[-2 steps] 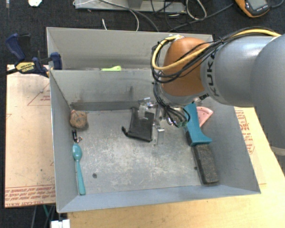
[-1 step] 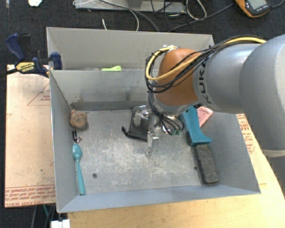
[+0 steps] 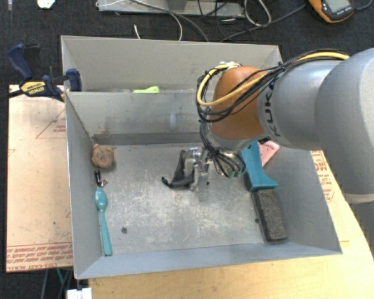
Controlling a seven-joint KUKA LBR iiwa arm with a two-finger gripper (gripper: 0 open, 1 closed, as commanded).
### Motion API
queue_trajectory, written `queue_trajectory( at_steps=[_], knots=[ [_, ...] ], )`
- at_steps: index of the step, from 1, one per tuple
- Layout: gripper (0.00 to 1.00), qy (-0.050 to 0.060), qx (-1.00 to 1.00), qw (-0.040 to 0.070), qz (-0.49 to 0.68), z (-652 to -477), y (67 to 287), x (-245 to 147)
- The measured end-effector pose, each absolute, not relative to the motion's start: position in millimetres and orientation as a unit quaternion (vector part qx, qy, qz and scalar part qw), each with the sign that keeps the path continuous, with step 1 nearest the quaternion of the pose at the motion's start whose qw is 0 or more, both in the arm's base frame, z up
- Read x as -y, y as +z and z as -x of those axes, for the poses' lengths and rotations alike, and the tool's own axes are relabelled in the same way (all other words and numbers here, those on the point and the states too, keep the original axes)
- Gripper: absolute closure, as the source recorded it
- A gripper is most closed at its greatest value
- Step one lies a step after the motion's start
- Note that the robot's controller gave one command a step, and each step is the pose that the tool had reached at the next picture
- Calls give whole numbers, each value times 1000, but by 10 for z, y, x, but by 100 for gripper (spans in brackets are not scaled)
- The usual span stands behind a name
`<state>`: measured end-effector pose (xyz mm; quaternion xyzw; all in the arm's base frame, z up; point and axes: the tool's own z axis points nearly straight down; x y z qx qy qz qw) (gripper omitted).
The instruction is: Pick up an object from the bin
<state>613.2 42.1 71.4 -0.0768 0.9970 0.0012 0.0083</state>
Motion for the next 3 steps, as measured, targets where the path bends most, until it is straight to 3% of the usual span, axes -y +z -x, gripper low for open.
queue_trajectory(
  at_steps=[1, 2, 3],
  knots=[
    [100, 1, -997, 8, 77, -6131, 717, -421],
    [100, 1, -993, 7, 115, -6109, 1330, -437],
    [100, 0, -986, 13, 169, -6345, 1277, -250]
  ],
)
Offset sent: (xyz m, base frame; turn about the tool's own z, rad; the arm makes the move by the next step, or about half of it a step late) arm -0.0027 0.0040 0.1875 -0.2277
